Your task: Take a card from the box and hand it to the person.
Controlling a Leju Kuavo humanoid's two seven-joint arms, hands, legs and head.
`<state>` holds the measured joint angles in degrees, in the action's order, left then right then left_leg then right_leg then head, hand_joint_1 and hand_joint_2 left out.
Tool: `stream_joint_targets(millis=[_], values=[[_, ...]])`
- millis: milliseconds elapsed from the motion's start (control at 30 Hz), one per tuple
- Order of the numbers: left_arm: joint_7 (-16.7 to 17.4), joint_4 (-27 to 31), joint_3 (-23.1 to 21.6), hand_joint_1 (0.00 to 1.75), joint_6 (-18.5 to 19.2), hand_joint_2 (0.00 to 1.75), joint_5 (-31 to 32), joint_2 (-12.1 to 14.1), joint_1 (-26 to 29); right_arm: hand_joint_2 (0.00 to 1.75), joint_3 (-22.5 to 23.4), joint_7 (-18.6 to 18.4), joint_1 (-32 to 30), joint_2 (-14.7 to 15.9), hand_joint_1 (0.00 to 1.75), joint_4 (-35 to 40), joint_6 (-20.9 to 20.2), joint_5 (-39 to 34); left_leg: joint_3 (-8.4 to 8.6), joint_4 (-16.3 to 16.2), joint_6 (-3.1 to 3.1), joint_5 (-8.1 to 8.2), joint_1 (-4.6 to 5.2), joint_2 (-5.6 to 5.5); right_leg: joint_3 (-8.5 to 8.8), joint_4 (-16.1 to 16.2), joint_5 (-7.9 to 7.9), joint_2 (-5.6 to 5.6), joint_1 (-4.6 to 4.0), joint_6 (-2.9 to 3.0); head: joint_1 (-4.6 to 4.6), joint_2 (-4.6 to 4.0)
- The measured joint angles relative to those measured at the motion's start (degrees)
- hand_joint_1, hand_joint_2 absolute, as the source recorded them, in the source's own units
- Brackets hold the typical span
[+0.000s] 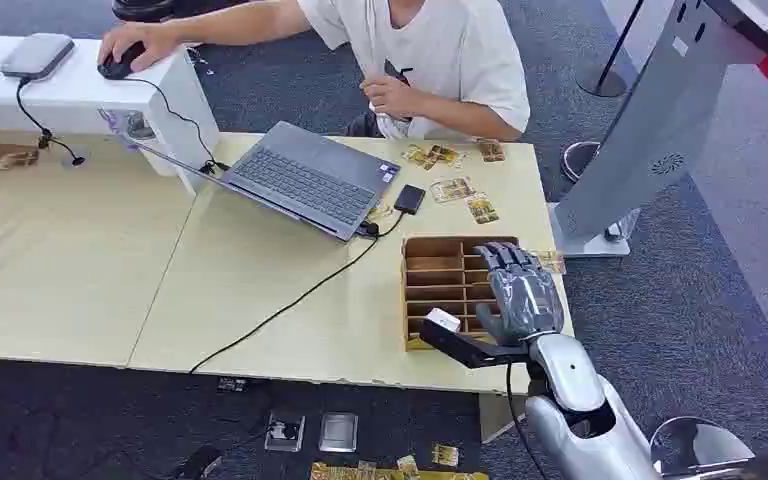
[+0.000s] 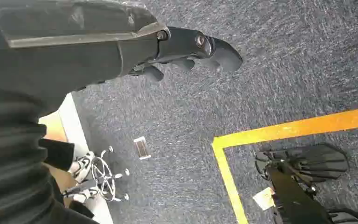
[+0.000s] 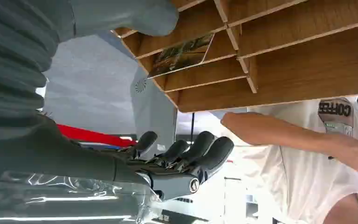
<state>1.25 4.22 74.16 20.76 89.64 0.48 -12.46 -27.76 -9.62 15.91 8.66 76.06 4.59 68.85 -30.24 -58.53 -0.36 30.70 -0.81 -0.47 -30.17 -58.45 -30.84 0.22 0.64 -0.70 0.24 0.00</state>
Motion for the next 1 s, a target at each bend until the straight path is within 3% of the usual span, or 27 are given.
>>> stream_joint_targets(millis=[233,1000], values=[[0.1,0.0,0.0,0.0,0.0,1.75,0.0,0.0,-0.1,1.75,0.0,0.0,0.1,0.0,0.59,-0.5,0.0,-0.3,0.0,0.0,0.0,0.0,0.0,0.0,0.0,0.0,0.0,0.0,0.0,0.0,0.02,0.0],[0.3,0.0,0.0,0.0,0.3,1.75,0.0,0.0,-0.6,1.75,0.0,1.3,2.3,-0.1,0.66,-4.6,1.3,0.3,0.0,0.0,0.0,0.0,0.0,0.0,0.0,0.0,0.0,0.0,0.0,0.0,0.02,0.0]])
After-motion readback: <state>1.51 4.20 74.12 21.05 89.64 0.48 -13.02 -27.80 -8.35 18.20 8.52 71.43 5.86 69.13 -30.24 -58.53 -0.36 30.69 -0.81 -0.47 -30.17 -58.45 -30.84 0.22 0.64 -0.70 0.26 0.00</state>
